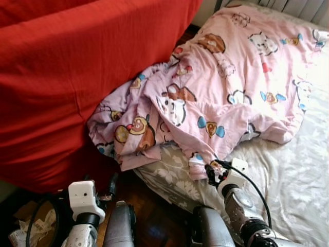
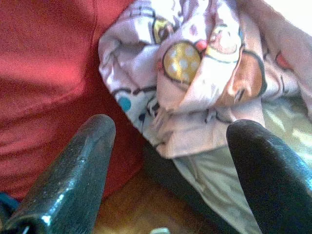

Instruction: Clean up the room

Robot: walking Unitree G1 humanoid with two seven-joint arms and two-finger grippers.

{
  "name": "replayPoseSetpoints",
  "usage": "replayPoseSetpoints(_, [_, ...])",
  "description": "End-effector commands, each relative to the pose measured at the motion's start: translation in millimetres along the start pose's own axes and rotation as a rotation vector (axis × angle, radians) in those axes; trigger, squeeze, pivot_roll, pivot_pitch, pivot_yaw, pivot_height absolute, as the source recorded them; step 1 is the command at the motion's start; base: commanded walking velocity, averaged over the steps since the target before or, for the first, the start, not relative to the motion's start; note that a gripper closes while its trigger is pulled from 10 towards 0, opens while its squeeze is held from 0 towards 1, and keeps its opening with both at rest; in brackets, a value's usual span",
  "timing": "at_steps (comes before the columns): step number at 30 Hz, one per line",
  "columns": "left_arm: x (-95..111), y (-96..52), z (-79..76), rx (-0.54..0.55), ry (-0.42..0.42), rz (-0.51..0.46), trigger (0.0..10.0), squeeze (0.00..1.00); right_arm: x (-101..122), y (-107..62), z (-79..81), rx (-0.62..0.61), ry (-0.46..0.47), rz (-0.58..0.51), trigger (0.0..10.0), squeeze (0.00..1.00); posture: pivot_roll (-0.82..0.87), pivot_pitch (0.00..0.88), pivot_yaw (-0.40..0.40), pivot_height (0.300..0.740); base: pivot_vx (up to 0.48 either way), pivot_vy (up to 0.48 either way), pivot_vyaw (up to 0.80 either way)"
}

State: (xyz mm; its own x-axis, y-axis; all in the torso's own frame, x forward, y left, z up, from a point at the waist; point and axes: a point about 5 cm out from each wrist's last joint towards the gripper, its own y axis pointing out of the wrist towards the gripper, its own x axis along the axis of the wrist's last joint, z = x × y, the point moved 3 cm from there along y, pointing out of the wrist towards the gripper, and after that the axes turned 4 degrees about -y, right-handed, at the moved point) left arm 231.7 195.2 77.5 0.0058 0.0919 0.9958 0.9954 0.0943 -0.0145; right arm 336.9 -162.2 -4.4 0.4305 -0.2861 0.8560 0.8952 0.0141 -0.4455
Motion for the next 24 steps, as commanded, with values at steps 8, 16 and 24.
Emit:
replayPoseSetpoints(8, [10,-17.9,-3.2,0.010,-0.014,0.040,10.0,0.00,-3,-0.2,3.9,0.014,0.050,0.002,10.0,0.00,0.14,0.441,-0.008,0.638,0.000,0.000,0.00])
replayPoseSetpoints(16, [12,-29.9,-1.3,0.013,0.013,0.076,10.0,0.00,8,2.1,3.5,0.008,0.074,-0.034,0.0,0.00,0.16,0.449,-0.004,0.638,0.000,0.000,0.00])
replayPoseSetpoints(24, [15,-30.6,-1.0,0.016,0.019,0.086,10.0,0.00,11,2.2,-1.1,-0.012,0.086,-0.043,0.0,0.00,0.16,0.453,-0.003,0.638,0.000,0.000,0.00])
